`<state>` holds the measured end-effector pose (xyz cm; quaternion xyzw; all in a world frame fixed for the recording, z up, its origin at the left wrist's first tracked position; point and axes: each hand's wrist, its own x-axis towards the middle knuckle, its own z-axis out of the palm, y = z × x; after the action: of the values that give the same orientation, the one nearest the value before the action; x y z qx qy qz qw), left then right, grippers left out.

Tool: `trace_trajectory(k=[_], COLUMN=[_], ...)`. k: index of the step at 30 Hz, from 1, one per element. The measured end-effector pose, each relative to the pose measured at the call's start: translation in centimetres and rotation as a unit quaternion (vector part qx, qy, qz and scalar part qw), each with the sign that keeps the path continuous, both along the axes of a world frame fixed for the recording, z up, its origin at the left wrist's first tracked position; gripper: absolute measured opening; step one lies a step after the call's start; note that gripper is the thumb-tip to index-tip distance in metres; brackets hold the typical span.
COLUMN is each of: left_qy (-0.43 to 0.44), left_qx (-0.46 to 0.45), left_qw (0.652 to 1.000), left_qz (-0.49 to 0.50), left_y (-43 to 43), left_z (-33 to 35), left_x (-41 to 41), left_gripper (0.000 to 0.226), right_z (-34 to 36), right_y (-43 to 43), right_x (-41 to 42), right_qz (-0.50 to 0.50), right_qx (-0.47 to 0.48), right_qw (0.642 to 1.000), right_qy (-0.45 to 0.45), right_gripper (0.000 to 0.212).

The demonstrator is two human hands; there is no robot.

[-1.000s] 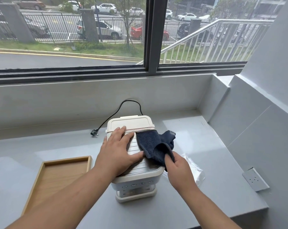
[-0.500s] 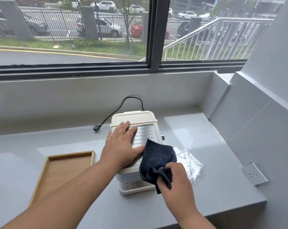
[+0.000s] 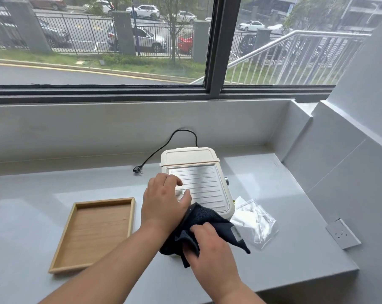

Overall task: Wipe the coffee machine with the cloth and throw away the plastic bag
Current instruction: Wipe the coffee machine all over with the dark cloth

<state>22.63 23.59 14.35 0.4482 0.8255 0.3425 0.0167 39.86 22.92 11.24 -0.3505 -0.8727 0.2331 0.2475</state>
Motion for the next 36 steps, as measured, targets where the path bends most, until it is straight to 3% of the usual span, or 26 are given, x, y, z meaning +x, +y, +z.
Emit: trace_trajectory(k=[5,9,13,16,20,23,26,29,32,36], left_qy=[-0.072,-0.185,-0.277,-0.312,-0.361,-0.453,-0.576,-0.638,-0.661,-0.640], left_qx=[0.005,-0.003,0.003,0.012,0.027,0.013,-0.067,-0.068,-0.017,0.035], left_qw=[0.997,0.983,0.959,0.948,0.931,0.890,0.811,0.758,0.744,0.766], left_qz=[-0.018,-0.009,-0.052,-0.054,-0.037,-0.043,-0.078,-0.117,-0.098,-0.048], left_y=[-3.5,-6.0,-8.0,-9.0,-9.7,-9.6,-9.7,-9.4,-8.3,-6.6], left_z=[-0.6,-2.0,-3.3,-3.7,-3.2,-2.2,-1.4,-1.6,-2.1,-2.9], left_x=[-1.1,-3.2,-4.6,-5.8,-7.1,-7.7,-8.2,-9.0,-9.2,-8.3], left_gripper=[0.024,0.043,0.051,0.044,0.038,0.044,0.051,0.054,0.056,0.052], right_z=[0.2,0.1,0.5,1.2,1.8,2.2,2.9,4.4,5.6,6.2], right_y=[-1.9,-3.4,-4.9,-5.4,-5.4,-5.2,-4.8,-4.5,-3.9,-3.5], right_x=[-2.3,-4.2,-7.2,-9.7,-12.4,-14.1,-14.9,-14.8,-14.3,-13.3], right_qz=[0.031,0.036,0.037,0.020,-0.017,-0.049,-0.051,-0.007,0.025,0.029], right_qx=[0.015,0.005,-0.061,-0.098,-0.126,-0.167,-0.206,-0.237,-0.218,-0.142], right_qw=[0.999,0.999,0.994,0.991,0.988,0.982,0.971,0.958,0.953,0.953], right_qy=[-0.016,-0.036,-0.082,-0.094,-0.090,-0.080,-0.112,-0.163,-0.211,-0.265], right_gripper=[0.023,0.023,0.030,0.044,0.031,0.027,0.031,0.036,0.035,0.037])
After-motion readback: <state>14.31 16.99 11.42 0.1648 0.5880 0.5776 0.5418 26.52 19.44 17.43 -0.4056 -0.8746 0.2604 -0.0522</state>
